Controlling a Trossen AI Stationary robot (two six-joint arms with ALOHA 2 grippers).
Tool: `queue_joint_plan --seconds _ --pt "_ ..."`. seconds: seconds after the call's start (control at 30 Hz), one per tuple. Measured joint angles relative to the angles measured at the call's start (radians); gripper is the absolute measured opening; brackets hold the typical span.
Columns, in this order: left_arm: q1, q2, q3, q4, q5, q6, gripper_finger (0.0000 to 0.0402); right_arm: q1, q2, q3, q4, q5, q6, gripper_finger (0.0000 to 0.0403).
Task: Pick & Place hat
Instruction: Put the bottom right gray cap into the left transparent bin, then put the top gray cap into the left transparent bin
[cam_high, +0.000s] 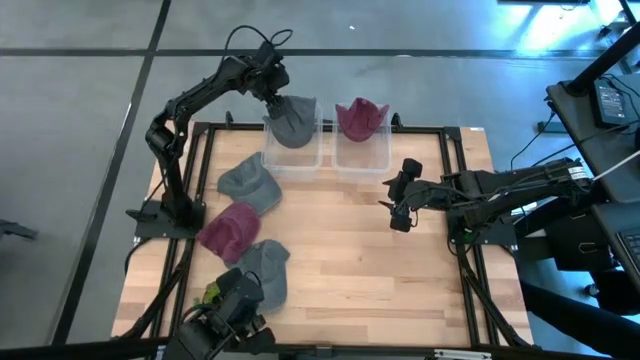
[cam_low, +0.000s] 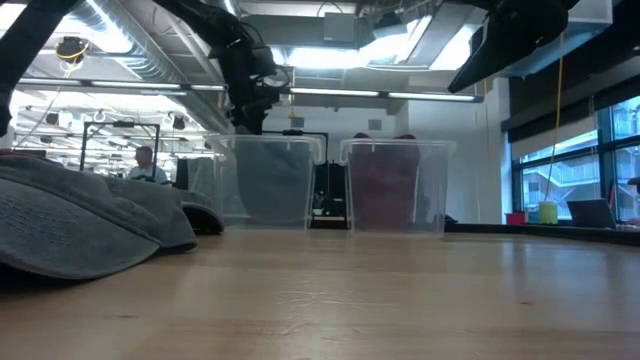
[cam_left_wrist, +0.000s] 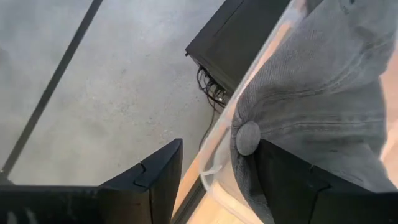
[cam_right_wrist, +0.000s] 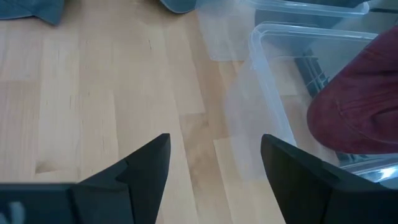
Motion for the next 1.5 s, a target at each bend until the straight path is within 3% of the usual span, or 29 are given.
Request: queue_joint_plan --seconds 0.13,0.57,0.77,1.03,1.37,1.5 --pt "0.007 0.000 0.000 -0.030 0.064 -0.008 0.0199 0.000 0.000 0.000 0.000 0.000 0.000 0.0250" --pt "0.004 -0.004 0.001 -0.041 0.072 0.001 0.0199 0.000 0.000 0.000 0.000 0.001 0.000 0.0250" --pt "0.012 -0.062 0.001 -0.043 0.105 0.001 0.0197 0.000 0.000 0.000 0.000 0.001 -0.004 0.0250" --pt "0.023 -0.180 0.002 -0.092 0.018 -0.032 0.0199 0.000 0.000 0.000 0.000 0.001 -0.003 0.0250" --pt "-0.012 -0.259 0.002 -0.420 0.007 -0.197 0.0198 0.000 0.000 0.000 -0.018 0.000 0.022 0.0250" --pt "-0.061 -0.350 -0.102 -0.380 -0.061 -0.276 0.0196 0.000 0.000 0.000 -0.022 0.000 0.023 0.0250"
